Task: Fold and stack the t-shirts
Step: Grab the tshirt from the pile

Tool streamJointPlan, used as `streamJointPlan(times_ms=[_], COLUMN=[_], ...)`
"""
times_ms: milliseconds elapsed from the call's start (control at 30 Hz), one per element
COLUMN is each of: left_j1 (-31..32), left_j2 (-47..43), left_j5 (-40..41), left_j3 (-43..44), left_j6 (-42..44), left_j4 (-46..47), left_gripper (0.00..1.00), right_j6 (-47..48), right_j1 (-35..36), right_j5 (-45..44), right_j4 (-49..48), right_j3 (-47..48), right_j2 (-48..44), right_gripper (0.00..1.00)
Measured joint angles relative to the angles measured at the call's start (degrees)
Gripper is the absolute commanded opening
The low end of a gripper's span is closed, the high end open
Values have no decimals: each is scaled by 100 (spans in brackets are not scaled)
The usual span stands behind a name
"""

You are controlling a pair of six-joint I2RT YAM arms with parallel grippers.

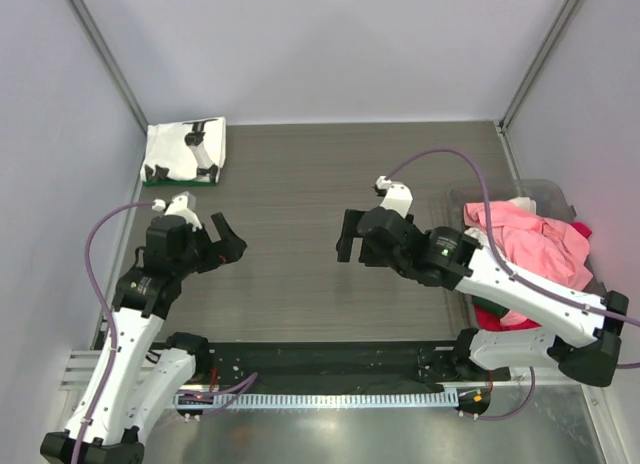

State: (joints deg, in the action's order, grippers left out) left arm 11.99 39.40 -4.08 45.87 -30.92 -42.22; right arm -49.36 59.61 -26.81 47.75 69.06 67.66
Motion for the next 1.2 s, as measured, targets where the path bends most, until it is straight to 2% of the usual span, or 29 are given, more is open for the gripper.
streamJointPlan(times_ms=[200,300,433,567,767,967,1133,1167,1200], left_j1=[2,33,44,44,55,76,116,131,151], left_j2=[-520,-872,-774,-566,-496,-426,-310,-302,-299], left_j5=[-525,-802,-748,-76,413,560,557,557,560], left_j3=[-46,-184,-212,-63,50,50,50,50,50], left_j6=[-638,-785,-763,-640,-608,-610,-610,-610,-610], left_j4=[356,734,745,125,-358,-494,-509,-516,-520], left_gripper=[100,100,100,100,100,100,100,100,100], right_j6=[-57,-289,-323,-70,444,1106,1357,1364,1368], right_j1=[-13,-297,-1429,-2699,-4966,-7326,-8037,-8072,-8089], right_j5=[-898,-1453,-2002,-2061,-1449,-492,-85,-26,66], right_j4=[155,490,1161,1543,1528,1128,780,719,662], right_j3=[-114,-111,-17,37,-166,-595,-739,-793,-876], right_j2=[-975,-1499,-1711,-1287,-256,-140,66,94,125], right_gripper=[100,100,100,100,100,100,92,90,82])
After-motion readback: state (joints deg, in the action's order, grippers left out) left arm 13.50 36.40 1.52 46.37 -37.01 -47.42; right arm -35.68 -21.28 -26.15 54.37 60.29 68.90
